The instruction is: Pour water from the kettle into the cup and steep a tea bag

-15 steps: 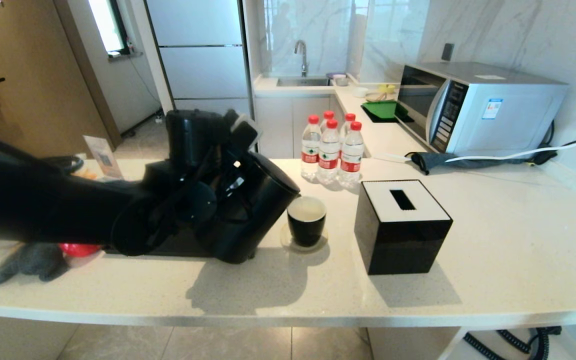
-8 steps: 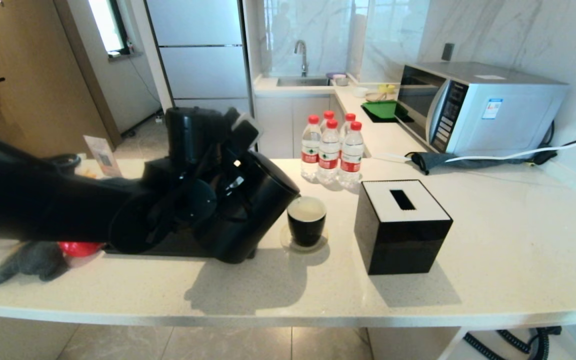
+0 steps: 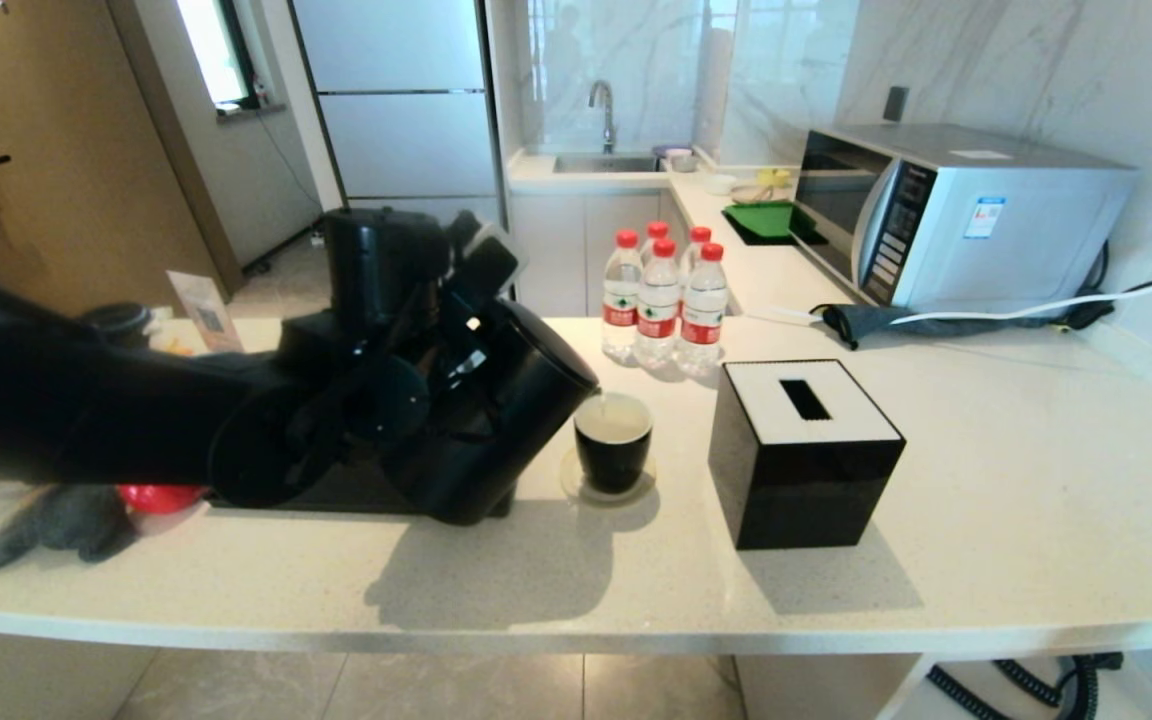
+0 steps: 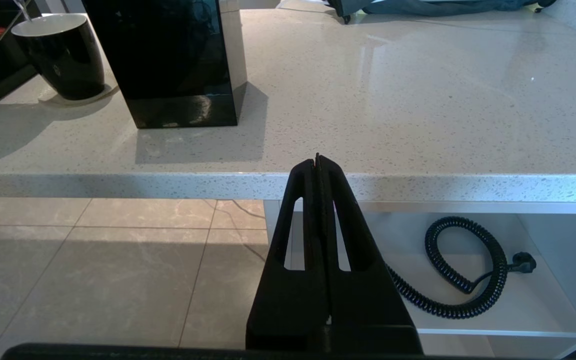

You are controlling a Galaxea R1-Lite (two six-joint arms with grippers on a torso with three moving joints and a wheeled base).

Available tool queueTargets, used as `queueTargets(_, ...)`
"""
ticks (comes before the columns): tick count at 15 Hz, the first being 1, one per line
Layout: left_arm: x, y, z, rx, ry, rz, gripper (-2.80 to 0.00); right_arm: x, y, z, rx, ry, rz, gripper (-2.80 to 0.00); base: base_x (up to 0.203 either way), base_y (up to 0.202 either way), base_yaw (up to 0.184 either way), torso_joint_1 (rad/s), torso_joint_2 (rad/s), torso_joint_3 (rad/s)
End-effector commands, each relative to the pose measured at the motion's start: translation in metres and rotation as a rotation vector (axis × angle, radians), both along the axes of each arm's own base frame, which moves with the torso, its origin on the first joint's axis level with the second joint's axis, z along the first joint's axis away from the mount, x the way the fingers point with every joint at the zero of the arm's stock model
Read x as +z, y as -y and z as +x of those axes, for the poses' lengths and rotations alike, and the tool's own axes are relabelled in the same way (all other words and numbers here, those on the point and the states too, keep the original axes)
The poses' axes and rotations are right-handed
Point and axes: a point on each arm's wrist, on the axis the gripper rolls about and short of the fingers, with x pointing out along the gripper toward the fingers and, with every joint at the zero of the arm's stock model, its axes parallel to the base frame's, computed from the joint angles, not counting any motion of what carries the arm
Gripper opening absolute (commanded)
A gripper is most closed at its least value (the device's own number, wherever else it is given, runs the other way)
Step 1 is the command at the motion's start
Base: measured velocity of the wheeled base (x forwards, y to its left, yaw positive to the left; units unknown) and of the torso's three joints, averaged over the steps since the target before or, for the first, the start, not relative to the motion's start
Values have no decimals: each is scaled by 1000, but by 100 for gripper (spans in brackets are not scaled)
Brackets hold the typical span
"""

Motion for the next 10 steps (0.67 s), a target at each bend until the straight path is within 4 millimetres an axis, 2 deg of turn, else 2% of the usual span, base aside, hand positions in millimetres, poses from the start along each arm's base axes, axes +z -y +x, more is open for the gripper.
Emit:
queueTargets(1,1,0,0,3,2,4,-280,0,0,0,1,-1,0,-280,0,0,0,0,0,0)
queueTargets(10,2,1,-1,-3,-2,31,-280,0,0,0,1,-1,0,-280,0,0,0,0,0,0)
